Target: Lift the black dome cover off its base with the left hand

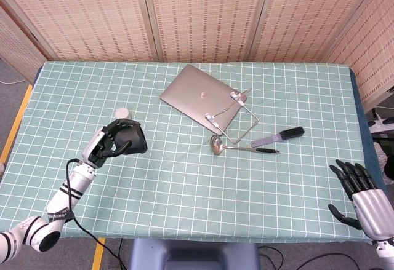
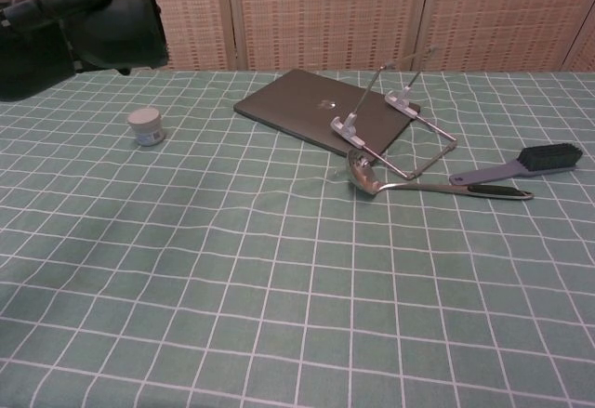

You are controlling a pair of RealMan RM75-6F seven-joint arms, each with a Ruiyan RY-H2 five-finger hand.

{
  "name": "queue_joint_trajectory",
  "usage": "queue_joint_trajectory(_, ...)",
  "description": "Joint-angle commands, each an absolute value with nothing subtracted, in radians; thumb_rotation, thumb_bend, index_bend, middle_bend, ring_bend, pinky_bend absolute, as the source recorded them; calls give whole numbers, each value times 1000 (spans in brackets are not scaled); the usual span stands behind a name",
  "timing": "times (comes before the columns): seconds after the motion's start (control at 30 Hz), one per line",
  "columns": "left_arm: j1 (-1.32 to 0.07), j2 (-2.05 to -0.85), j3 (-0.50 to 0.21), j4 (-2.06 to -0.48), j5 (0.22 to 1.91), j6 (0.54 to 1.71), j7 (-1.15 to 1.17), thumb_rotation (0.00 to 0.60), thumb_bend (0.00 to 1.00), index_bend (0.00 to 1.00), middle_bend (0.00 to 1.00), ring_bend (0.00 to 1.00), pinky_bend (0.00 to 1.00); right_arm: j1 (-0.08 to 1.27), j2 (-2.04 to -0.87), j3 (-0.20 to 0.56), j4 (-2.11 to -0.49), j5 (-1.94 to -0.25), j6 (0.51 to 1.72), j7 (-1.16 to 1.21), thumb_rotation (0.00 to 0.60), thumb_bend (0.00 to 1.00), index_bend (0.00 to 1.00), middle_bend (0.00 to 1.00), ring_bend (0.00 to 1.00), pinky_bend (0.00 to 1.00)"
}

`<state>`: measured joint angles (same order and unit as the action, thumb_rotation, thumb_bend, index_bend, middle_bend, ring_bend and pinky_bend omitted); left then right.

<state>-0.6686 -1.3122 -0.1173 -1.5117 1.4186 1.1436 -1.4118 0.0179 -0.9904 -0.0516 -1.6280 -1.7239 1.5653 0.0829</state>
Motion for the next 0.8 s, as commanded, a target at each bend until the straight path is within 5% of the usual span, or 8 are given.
queue_joint_trajectory(0.03,-639,-1326,-138,-1471,1484,1170,-1367,600,491,694,772,663,869,18,-990,-51,-1628,-1724,1567,84,600,225,0,0,0,0)
queue_joint_trajectory(0.3,-698,-1325,-14,-1366,1702,1106,-1096,600,489,700,777,671,886,18,-990,-52,-1628,-1724,1567,85,600,224,0,0,0,0)
queue_joint_trajectory(0.57,-700,-1384,33,-1235,1813,1077,-345,600,488,709,792,684,893,19,-989,-55,-1628,-1727,1565,87,600,224,0,0,0,0)
queue_joint_trajectory(0.8,-677,-1380,-19,-1333,1610,831,386,600,482,716,805,690,889,19,-989,-59,-1628,-1732,1562,80,600,224,0,0,0,0)
